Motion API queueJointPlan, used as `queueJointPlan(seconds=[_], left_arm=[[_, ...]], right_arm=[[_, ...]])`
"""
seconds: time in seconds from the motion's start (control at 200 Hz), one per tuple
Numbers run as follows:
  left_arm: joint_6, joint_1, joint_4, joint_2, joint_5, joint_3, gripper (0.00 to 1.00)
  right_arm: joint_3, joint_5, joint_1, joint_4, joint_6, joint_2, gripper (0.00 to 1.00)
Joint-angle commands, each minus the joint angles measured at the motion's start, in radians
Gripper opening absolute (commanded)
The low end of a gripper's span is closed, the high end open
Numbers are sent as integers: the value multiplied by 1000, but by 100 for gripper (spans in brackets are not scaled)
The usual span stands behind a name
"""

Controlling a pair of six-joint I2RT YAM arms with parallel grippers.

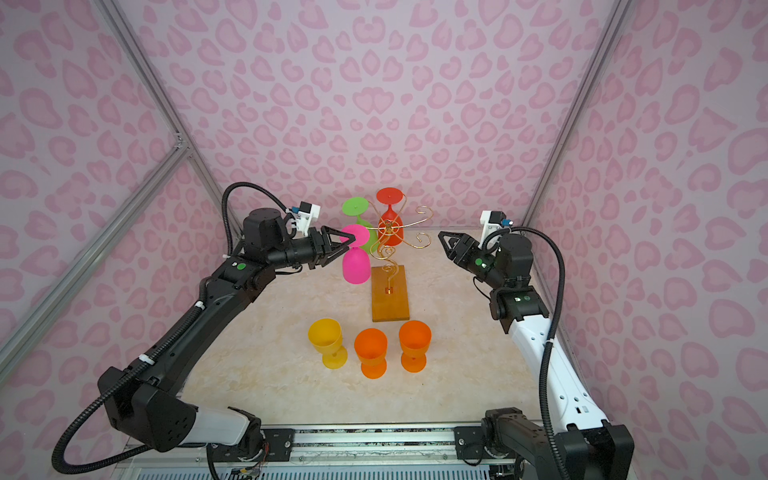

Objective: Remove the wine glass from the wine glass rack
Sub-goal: 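Release the yellow glass and raise the left gripper toward the pink glass, then close the left gripper on the pink glass foot at the rack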

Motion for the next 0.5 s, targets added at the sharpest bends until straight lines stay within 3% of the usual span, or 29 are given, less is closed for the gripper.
queueJointPlan(seconds=[0.0,0.495], left_arm=[[-6,0,55,10,17,20,55],[-18,0,72,42,24,32,44]], right_arm=[[-10,-12,-4,28,7,-3,52],[-32,-24,-24,47,19,-10,52]])
